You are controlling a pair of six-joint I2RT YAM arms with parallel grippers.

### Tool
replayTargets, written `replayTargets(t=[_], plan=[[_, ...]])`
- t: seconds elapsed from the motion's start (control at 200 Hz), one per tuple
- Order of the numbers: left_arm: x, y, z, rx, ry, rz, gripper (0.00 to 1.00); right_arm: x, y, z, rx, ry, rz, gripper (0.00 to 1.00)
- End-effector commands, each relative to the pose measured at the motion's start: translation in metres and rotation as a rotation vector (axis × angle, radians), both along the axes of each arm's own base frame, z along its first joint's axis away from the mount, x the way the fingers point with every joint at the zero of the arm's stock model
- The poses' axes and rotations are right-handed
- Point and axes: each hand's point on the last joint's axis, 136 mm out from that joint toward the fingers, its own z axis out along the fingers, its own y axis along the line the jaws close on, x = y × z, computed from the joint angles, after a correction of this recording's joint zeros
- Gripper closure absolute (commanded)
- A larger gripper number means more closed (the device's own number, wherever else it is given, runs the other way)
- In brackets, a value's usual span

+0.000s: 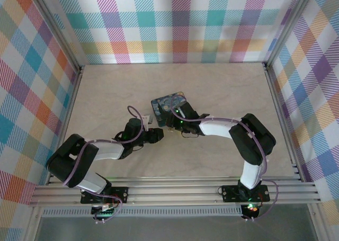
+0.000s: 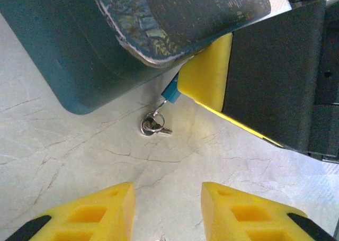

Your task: Unlock a padlock with a key

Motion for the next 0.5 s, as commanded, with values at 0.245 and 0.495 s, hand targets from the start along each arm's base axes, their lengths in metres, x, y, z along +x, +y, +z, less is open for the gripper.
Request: replayTargets(t=[0.245, 0.495], plan=[[-0.005, 0.01, -0.002, 0.031, -0.014, 0.0, 0.63, 0.011, 0.007, -0.012, -0.02, -0.056, 0.017, 0.42], [-0.005, 0.011, -0.005, 0.041, -0.011, 0.0, 0.63, 0.012, 0.009, -0.02, -0.034, -0.039, 0.024, 0.45]])
